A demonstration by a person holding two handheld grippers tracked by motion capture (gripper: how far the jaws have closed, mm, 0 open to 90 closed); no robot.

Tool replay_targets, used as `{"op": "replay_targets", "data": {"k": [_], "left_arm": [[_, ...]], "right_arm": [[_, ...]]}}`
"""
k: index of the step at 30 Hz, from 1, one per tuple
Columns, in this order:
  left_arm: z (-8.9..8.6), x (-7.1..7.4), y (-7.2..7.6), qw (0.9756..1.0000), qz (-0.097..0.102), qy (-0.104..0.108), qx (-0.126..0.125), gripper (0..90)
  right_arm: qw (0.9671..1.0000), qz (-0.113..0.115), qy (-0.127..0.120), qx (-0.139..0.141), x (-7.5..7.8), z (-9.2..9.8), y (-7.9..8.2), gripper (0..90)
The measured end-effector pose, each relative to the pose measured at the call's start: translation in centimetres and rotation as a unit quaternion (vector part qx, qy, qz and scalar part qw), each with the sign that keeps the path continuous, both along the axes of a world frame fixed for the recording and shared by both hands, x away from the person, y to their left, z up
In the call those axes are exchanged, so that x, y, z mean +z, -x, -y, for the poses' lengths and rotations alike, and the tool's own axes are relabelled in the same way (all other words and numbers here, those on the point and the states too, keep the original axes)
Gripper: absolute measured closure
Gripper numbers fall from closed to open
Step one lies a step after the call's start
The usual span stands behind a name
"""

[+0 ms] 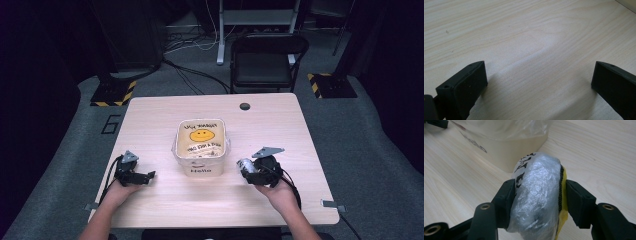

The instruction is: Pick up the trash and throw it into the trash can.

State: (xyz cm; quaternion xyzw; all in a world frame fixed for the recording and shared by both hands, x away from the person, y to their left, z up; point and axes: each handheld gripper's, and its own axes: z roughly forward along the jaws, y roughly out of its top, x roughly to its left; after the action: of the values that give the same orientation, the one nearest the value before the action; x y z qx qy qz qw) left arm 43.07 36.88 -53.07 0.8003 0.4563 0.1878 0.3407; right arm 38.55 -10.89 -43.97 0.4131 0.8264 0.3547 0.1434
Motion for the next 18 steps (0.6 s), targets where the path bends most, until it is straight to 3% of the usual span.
{"op": "replay_targets", "data": {"k": [18], "left_arm": [[0.0,0.0,0.0,1.0000,0.000,0.000,0.000,0.0]], "right_arm": [[0.9999,0.008,-0.004,0.010,3.4,-0.9,-0.6,43.7]]}}
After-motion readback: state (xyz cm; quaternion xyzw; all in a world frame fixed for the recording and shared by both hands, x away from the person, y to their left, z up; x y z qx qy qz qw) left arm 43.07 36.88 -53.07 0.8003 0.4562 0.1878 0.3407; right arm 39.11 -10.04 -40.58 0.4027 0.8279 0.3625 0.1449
